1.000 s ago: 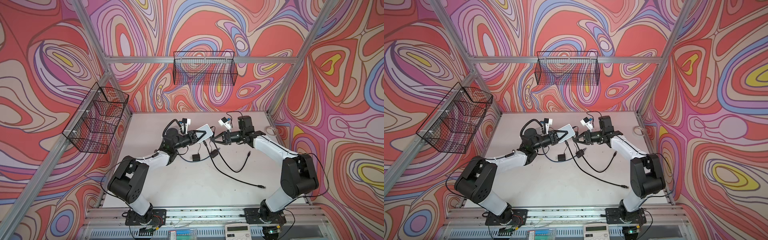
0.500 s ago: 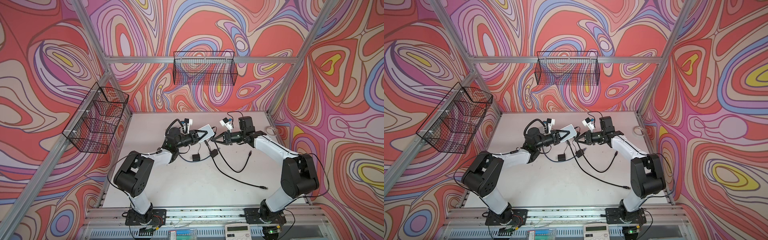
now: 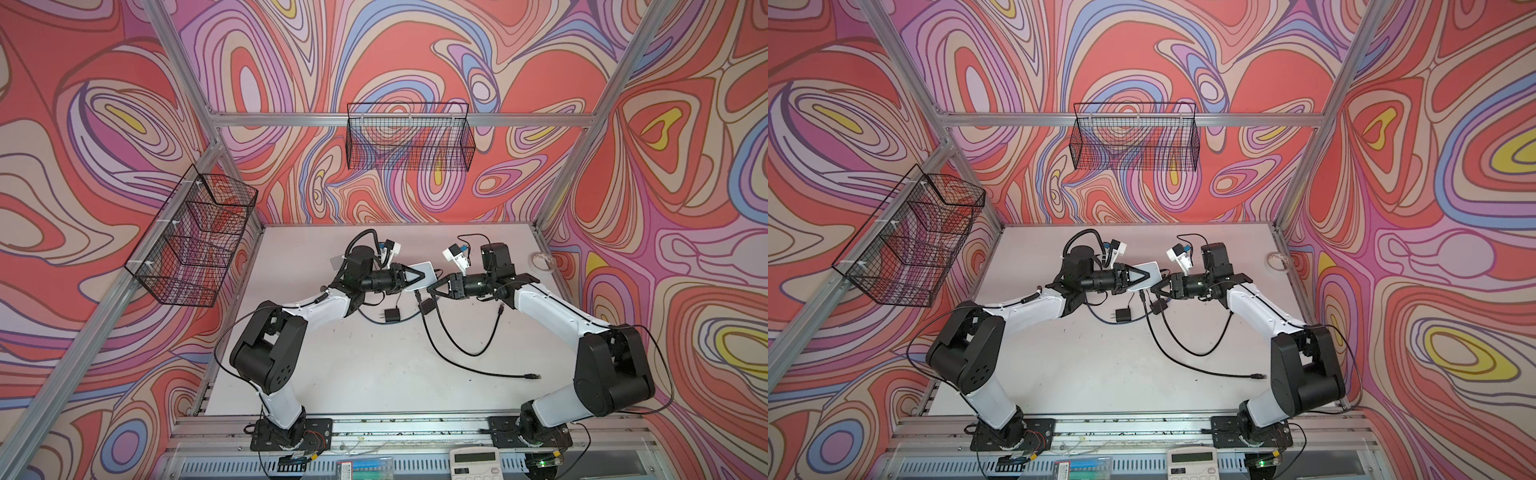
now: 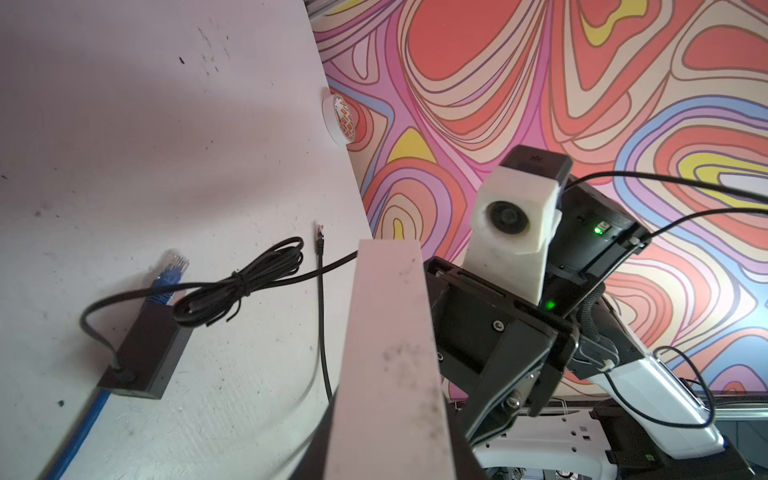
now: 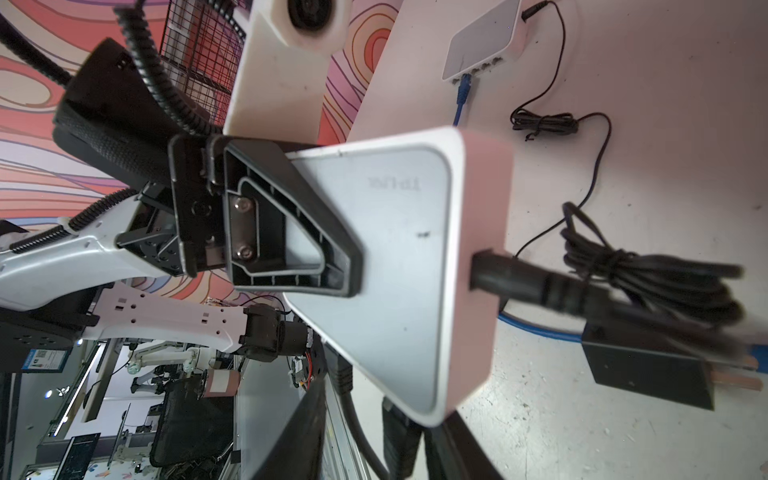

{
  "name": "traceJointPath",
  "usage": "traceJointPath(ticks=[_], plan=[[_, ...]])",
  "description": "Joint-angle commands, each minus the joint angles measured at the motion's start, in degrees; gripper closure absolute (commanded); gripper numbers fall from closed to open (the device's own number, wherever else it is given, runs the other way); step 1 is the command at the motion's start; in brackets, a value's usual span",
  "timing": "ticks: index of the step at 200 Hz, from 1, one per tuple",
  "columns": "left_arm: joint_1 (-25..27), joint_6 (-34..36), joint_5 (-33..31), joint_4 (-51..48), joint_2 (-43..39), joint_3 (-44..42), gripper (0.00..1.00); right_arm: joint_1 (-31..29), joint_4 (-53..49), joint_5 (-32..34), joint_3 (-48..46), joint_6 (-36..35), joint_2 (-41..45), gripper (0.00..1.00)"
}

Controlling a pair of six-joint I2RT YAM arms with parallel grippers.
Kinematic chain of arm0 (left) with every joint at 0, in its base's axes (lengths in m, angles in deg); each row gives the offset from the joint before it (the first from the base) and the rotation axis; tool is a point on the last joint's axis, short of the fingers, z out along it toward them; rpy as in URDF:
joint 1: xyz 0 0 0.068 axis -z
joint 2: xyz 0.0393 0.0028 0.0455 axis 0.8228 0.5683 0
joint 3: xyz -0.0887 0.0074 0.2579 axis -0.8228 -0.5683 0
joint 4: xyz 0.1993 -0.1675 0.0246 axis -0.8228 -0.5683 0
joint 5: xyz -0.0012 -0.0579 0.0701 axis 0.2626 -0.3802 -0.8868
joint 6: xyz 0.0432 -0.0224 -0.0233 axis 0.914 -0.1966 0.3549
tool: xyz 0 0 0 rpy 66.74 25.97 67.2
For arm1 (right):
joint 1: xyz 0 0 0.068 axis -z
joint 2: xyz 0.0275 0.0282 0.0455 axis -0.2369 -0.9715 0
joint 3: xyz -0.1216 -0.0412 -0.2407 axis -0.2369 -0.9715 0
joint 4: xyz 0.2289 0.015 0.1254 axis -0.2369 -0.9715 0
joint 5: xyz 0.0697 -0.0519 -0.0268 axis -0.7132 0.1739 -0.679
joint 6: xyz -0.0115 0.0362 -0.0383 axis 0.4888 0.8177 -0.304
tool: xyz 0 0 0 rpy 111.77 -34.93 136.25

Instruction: Insert the plug into the switch port

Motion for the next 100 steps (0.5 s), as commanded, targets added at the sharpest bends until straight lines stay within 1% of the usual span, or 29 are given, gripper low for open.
traceJointPath(ticks=[1,23,59,67,78,100], plan=[[0.69,1.34,3.35,-5.99,0.45,-3.17,1.00,0.09,2.25,2.52,0.10,-3.63,4.54,0.60],[0.02,0.95,2.27,-4.87,0.05,-3.83,1.00,0.09,-1.20,5.78,-1.26,-4.58,5.80,0.60],[-1.81,0.20,1.50,-2.91,-0.49,-4.27,1.00,0.09,-1.59,10.64,-5.77,-2.50,10.53,0.59],[-2.31,0.46,1.00,-3.25,-1.03,-4.44,1.00,0.09,-1.79,13.23,-6.36,-1.99,11.58,0.60],[-2.64,0.73,0.54,-3.83,-1.88,-4.66,1.00,0.09,-3.08,19.22,-6.64,-0.85,12.55,0.59],[-2.99,2.33,-0.83,-6.76,-3.73,-5.02,1.00,0.09,-8.93,26.84,-4.73,-0.66,9.96,0.59]])
